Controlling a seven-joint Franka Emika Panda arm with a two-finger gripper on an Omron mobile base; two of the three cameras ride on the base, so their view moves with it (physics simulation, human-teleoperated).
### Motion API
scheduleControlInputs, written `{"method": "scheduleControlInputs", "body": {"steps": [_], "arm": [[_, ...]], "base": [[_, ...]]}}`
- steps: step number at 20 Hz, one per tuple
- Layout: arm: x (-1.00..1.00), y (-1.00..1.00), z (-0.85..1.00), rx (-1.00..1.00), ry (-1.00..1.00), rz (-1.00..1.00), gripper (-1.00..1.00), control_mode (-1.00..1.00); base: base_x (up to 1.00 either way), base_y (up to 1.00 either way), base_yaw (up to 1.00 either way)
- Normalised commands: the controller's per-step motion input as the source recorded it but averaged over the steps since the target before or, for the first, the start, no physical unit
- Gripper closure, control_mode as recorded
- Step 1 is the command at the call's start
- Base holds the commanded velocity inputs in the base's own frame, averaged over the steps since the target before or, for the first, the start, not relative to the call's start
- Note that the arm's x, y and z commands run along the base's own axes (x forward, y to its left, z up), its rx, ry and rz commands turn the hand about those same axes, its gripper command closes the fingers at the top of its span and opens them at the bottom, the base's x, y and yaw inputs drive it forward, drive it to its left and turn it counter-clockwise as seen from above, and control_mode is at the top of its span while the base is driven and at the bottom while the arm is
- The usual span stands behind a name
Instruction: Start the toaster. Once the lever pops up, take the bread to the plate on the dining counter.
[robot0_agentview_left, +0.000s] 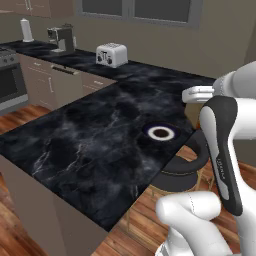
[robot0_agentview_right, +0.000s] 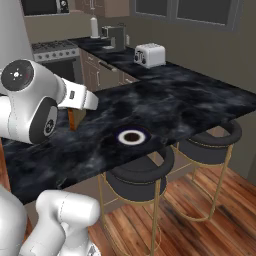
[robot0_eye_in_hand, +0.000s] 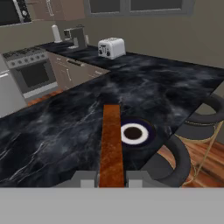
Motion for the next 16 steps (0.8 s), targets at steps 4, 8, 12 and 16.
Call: {"method": "scheduleControlInputs", "body": {"steps": [4,8,12,16], "arm": [[0.0,0.0,0.0,0.0,0.0,0.0,1.0,1.0],[0.0,0.0,0.0,0.0,0.0,0.0,1.0,1.0],[0.0,0.0,0.0,0.0,0.0,0.0,1.0,1.0],[0.0,0.0,0.0,0.0,0.0,0.0,1.0,1.0]], "base": [[0.27,-0.79,0.37],[0.25,-0.74,0.38],[0.24,-0.71,0.39],[0.22,-0.65,0.39]]}}
